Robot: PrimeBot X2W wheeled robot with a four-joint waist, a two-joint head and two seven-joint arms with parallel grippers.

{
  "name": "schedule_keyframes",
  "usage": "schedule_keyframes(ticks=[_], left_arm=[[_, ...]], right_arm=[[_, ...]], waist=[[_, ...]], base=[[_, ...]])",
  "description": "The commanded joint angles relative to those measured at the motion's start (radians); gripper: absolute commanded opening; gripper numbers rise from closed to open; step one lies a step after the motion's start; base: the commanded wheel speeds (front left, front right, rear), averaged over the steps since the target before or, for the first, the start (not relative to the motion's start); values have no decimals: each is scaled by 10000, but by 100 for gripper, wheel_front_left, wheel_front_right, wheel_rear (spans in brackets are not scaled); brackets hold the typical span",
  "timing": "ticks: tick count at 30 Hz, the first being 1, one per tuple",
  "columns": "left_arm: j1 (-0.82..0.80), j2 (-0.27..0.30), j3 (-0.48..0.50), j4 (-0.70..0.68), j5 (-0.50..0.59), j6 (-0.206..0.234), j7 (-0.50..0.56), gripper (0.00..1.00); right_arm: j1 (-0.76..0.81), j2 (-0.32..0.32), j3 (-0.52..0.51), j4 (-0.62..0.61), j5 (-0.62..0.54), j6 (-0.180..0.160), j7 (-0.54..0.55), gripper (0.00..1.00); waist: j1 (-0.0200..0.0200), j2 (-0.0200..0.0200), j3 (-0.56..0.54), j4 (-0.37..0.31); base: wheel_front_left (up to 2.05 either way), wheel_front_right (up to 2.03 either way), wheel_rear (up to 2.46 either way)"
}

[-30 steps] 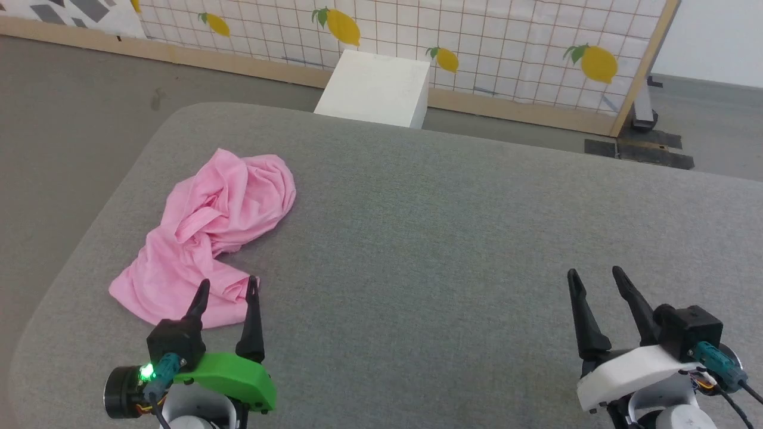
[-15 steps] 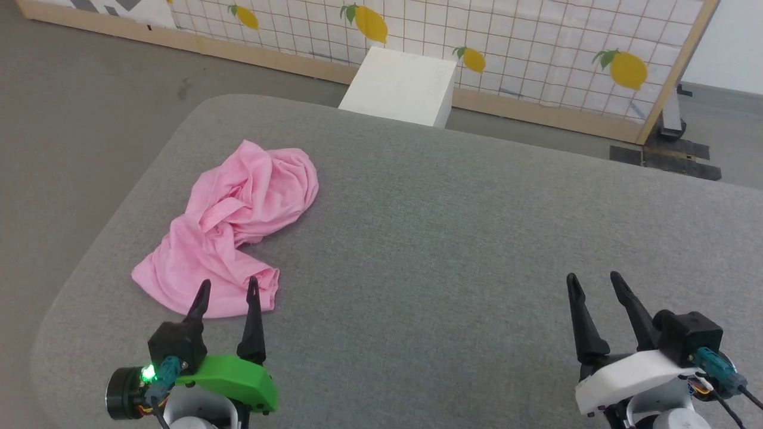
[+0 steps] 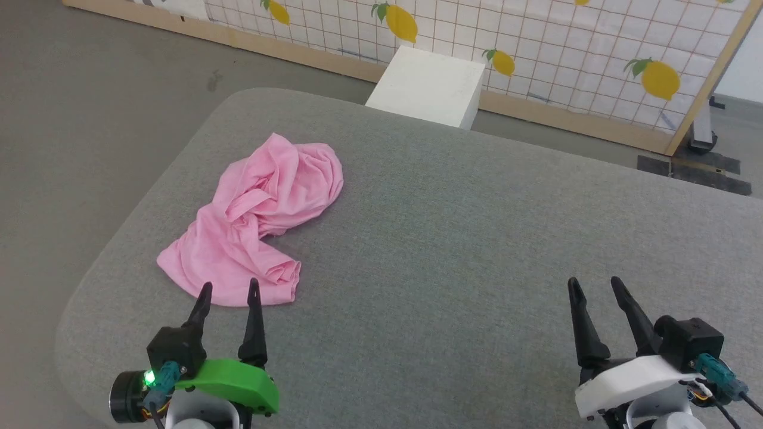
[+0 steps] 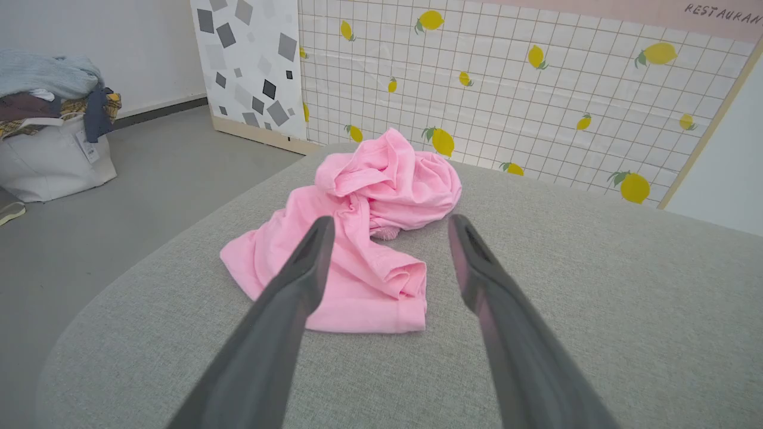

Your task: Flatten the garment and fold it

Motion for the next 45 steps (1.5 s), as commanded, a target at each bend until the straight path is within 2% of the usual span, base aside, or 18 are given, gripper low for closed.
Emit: schedule_keyframes(ticks=[1,26,36,41,45], left_arm=[[-185,-41,-14,37,-50,69,-121,100],[-347,-51,97,361,-59,41,-640,100],[-354,-51,124,374,-162,52,-644,100],[-1139,-41,111,1059,-571,-327,-454,100],[-2778,213,119,2414,-1167,-765,1010,100]], right_arm=[[197,5,7,65,139,-12,-118,100],[256,7,-31,580,604,-15,-640,100],[200,7,-40,588,604,-15,-644,100],[87,7,-64,551,494,-15,-644,100],[-187,7,-90,555,284,-15,-642,100]], waist=[[0,0,1,75],[0,0,27,927],[0,0,96,781],[0,0,332,679],[0,0,786,376]], base=[[0,0,0],[0,0,0],[0,0,0],[0,0,0],[0,0,0]])
